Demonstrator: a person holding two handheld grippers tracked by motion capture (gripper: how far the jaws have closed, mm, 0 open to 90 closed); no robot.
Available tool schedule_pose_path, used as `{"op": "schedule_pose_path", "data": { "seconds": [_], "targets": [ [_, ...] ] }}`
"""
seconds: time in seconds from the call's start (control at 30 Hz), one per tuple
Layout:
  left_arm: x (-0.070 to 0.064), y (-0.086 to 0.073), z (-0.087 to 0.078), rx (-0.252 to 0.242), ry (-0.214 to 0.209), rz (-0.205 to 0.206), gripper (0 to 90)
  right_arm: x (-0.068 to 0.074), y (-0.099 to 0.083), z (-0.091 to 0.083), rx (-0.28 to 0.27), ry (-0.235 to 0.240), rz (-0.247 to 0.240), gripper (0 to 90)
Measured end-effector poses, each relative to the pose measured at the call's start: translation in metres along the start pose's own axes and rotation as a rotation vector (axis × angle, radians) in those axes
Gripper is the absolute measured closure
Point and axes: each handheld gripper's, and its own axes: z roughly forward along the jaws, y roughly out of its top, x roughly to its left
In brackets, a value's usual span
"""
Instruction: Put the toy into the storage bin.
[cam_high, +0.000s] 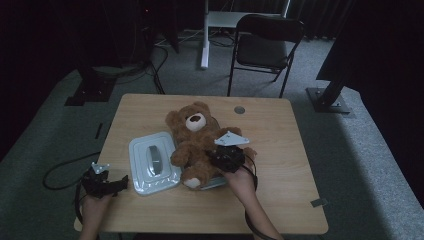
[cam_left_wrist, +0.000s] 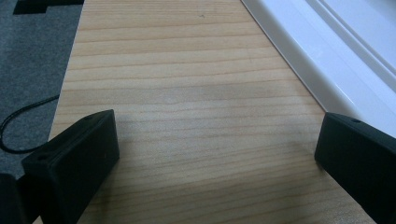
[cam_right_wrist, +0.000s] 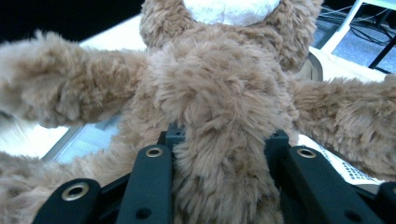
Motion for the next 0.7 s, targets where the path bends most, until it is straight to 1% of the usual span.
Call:
{"op": "schedule_pose_path", "data": {
  "seconds": [0.03, 0.2, 0.23, 0.27, 0.3, 0.4, 0.43, 0.5, 0.53, 0.57, 0.63, 0.67, 0.7],
  "targets": [
    [0.000, 0.000, 0.000, 0.000, 0.000, 0.001, 0.6, -0.002, 0.000, -0.001, 0.004, 0.007, -0.016, 65.2],
    [0.000, 0.000, 0.000, 0.001, 0.000, 0.000, 0.6, -0.020, -0.003, -0.008, 0.019, 0.059, -0.061, 64.8],
    [0.000, 0.000, 0.000, 0.001, -0.001, -0.001, 0.6, -0.024, -0.004, -0.010, 0.024, 0.064, -0.061, 64.9],
    [0.000, 0.000, 0.000, 0.001, -0.001, -0.001, 0.6, -0.028, -0.005, -0.012, 0.025, 0.055, -0.062, 64.9],
    [0.000, 0.000, 0.000, 0.001, -0.001, -0.001, 0.6, -0.031, -0.007, -0.014, 0.026, 0.046, -0.079, 64.9],
    [0.000, 0.000, 0.000, 0.002, -0.001, -0.001, 0.6, -0.043, -0.009, -0.018, 0.037, 0.035, -0.087, 64.6],
    [0.000, 0.000, 0.000, 0.002, -0.001, -0.001, 0.6, -0.049, -0.010, -0.019, 0.048, 0.049, -0.091, 63.3],
    [0.000, 0.000, 0.000, 0.002, 0.000, 0.000, 0.6, -0.057, -0.011, -0.021, 0.063, 0.072, -0.068, 61.7],
    [0.000, 0.000, 0.000, 0.002, 0.000, 0.000, 0.6, -0.059, -0.012, -0.021, 0.067, 0.079, -0.057, 60.2],
    [0.000, 0.000, 0.000, 0.002, 0.000, 0.000, 0.6, -0.060, -0.012, -0.021, 0.070, 0.083, -0.059, 57.4],
    [0.000, 0.000, 0.000, 0.000, 0.000, 0.000, 0.6, -0.059, -0.011, -0.021, 0.072, 0.090, -0.042, 50.6],
    [0.000, 0.000, 0.000, -0.001, 0.000, 0.000, 0.6, -0.058, -0.010, -0.021, 0.076, 0.095, -0.042, 46.7],
    [0.000, 0.000, 0.000, 0.001, -0.001, 0.000, 0.6, -0.057, -0.007, -0.021, 0.083, 0.095, -0.040, 40.0]
  ]
}}
